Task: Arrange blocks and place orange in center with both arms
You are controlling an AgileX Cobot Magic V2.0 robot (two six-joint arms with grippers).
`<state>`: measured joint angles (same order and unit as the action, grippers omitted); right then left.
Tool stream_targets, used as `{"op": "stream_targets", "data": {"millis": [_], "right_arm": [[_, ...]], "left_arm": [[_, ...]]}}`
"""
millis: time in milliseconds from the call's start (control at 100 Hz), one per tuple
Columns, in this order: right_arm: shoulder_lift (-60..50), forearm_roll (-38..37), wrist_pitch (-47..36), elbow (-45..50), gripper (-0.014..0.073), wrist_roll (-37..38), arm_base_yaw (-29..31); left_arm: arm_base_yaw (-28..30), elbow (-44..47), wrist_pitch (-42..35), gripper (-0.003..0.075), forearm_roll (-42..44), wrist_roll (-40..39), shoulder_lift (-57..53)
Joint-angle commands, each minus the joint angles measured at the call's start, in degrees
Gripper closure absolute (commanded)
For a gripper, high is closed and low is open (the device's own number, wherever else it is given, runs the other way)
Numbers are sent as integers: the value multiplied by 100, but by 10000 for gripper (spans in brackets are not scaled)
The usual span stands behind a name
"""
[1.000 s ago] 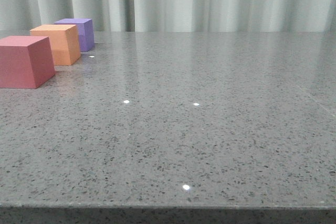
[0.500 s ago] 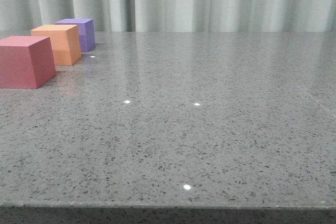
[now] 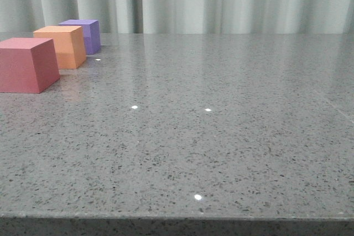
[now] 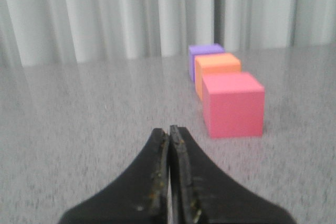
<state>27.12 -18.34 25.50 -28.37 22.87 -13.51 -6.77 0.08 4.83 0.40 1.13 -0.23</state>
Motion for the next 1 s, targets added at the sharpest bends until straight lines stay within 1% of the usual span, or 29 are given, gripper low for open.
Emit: {"op": "stream_targets", "data": {"millis": [0, 160, 990], "right_arm": [[3, -66, -437, -153, 704, -31, 32], [3, -66, -435, -153, 704, -31, 32], [3, -66, -441, -147, 704, -31, 32]], "left_arm": [[22, 49, -547, 741, 8, -66, -208], [22, 246, -750, 741, 55, -66, -208], [22, 246, -738, 741, 42, -66, -208]]}}
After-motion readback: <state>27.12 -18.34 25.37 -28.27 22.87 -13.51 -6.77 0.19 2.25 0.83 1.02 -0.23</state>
